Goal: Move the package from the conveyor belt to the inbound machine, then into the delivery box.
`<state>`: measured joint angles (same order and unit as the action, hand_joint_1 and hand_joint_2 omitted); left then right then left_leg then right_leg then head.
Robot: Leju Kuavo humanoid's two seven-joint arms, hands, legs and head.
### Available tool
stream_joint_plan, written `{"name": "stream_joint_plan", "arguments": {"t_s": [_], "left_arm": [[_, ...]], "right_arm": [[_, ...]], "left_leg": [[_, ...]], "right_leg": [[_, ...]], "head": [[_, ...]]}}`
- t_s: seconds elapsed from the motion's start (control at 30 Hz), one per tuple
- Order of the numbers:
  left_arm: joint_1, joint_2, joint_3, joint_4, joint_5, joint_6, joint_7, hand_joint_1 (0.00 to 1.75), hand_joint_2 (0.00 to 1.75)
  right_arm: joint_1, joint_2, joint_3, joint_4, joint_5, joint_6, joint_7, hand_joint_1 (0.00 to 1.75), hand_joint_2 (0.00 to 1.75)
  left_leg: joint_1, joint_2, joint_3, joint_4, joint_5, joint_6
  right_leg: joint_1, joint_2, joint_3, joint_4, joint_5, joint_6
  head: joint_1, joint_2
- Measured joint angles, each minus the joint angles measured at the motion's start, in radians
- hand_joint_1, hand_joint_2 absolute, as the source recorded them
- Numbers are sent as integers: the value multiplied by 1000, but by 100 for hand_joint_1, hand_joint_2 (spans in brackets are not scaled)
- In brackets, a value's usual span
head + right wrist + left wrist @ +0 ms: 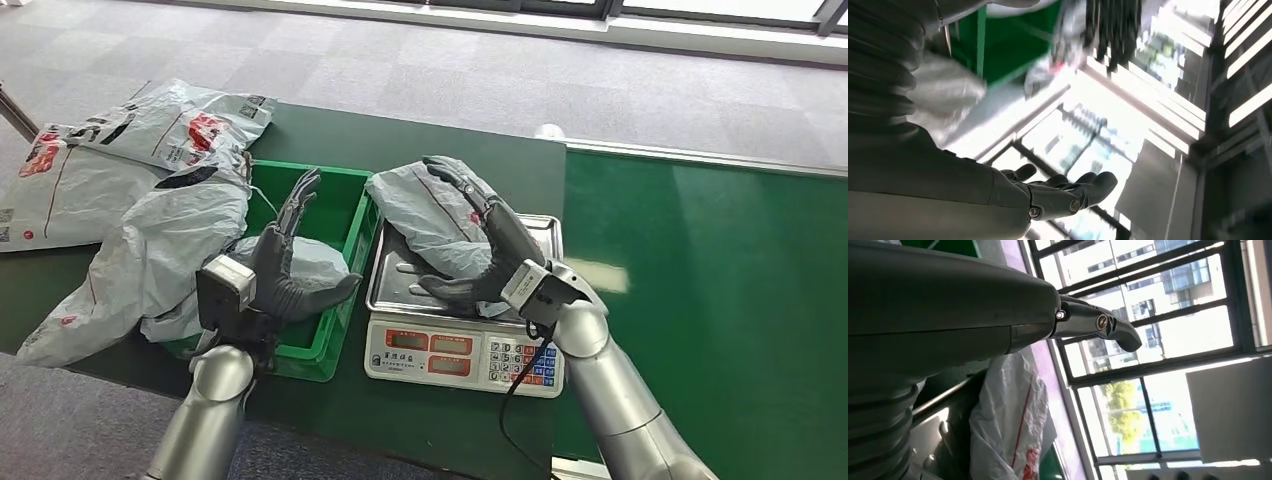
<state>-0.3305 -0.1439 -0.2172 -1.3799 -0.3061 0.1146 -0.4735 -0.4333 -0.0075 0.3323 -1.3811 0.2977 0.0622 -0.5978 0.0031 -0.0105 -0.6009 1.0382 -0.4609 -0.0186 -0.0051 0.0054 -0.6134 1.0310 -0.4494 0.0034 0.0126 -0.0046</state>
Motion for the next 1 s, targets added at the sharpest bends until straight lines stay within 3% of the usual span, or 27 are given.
{"name": "stream_joint_plan", "arguments": {"t_s": [0.17, 0.27, 0.37, 0.53, 0.83, 1.0], "left_arm": [[-143, -13, -19, 167, -257, 140, 224, 0, 175], [-249, -45, -63, 322, -381, 162, 308, 0, 175], [-335, -95, -119, 475, -451, 134, 365, 0, 175], [-423, -175, -246, 661, -452, 49, 490, 0, 175], [-495, -219, -563, 783, -175, -19, 604, 0, 175], [-513, -223, -738, 795, 80, -19, 575, 0, 175]], "right_arm": [[126, 28, -135, -129, -81, -588, -42, 0, 175], [244, 41, -203, -200, -180, -729, -89, 0, 175], [331, 67, -245, -251, -197, -752, -101, 0, 175], [391, 116, -290, -313, -149, -758, -105, 0, 175], [427, 161, -319, -382, -135, -761, -104, 0, 175], [431, 171, -326, -389, -129, -761, -100, 0, 175]], "left_leg": [[0, -6, -2, 0, 2, 1], [-1, -7, -3, 0, 2, 1], [-2, -4, -4, 0, 1, 2], [-3, -4, -5, 0, 1, 2], [-2, -3, -5, 0, 1, 2], [-3, -2, -5, 0, 1, 2]], "right_leg": [[0, -6, 0, -1, 0, 0], [-1, -6, 0, -1, 0, 1], [-2, -4, -2, -1, 1, 2], [-3, -3, -3, -1, 1, 2], [-2, -2, -3, -1, 1, 2], [-3, -2, -3, -1, 1, 2]], "head": [[0, 0], [0, 0], [0, 0], [0, 0], [0, 0], [0, 0]]}}
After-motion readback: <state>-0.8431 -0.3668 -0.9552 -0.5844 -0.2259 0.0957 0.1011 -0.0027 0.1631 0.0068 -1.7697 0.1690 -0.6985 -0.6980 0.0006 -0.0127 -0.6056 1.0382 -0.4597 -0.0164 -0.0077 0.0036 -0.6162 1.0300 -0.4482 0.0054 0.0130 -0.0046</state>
